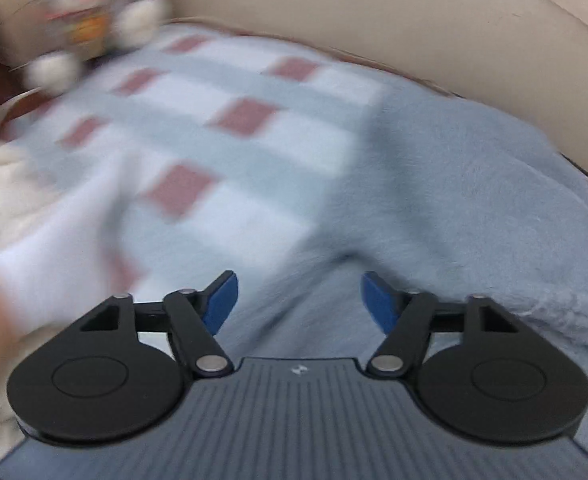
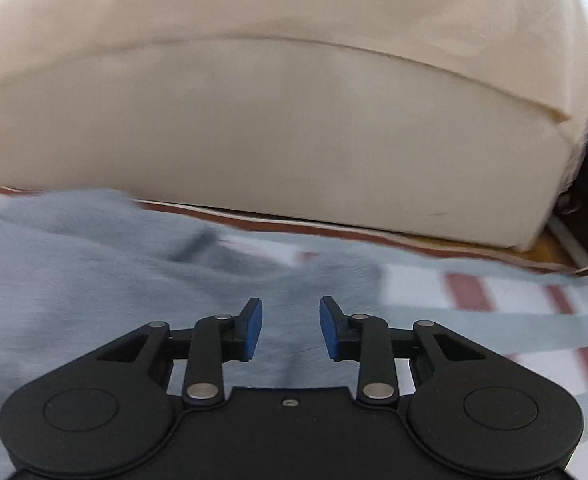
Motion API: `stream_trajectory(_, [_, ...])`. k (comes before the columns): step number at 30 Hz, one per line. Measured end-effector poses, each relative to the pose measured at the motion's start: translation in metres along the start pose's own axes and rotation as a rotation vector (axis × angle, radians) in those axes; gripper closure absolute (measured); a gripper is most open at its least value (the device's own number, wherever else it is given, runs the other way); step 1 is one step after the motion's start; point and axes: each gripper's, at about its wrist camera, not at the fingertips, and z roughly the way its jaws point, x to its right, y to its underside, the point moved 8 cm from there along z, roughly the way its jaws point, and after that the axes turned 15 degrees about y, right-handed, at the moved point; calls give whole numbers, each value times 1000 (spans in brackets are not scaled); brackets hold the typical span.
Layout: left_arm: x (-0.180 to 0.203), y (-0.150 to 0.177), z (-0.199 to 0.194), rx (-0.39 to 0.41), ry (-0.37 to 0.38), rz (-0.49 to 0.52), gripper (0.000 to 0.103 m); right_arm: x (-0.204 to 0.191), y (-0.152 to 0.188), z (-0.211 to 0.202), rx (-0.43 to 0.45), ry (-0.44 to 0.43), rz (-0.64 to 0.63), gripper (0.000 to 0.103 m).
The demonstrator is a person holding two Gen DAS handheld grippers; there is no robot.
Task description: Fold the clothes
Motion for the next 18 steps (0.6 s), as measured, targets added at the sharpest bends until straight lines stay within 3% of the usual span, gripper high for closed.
stream_trajectory(2, [11, -10, -47, 62, 147, -30, 34, -10, 10, -24, -48, -130, 18, 67])
stream_trajectory(4, [19, -13, -81, 90, 222, 1, 33, -22, 19, -53, -102, -265, 63, 66])
stream_trajectory(6, [20, -5, -95, 45, 203, 90, 33, -38, 29, -86, -169, -408, 137, 66])
stream_trajectory(9, [2, 32, -94, -102, 148, 212, 33, -78, 45, -145, -251, -599, 195, 66])
stream_trajectory(12, [-30, 71, -88, -234, 121, 231, 33, -130, 76, -210, -293, -745, 109, 64])
stream_trajectory(15, [-65, 111, -81, -382, 246, 10, 34, -182, 118, -269, -322, -842, -89, 63])
stream_trajectory(18, [-88, 145, -78, -484, 421, -265, 35, -224, 147, -315, -255, -830, -357, 63])
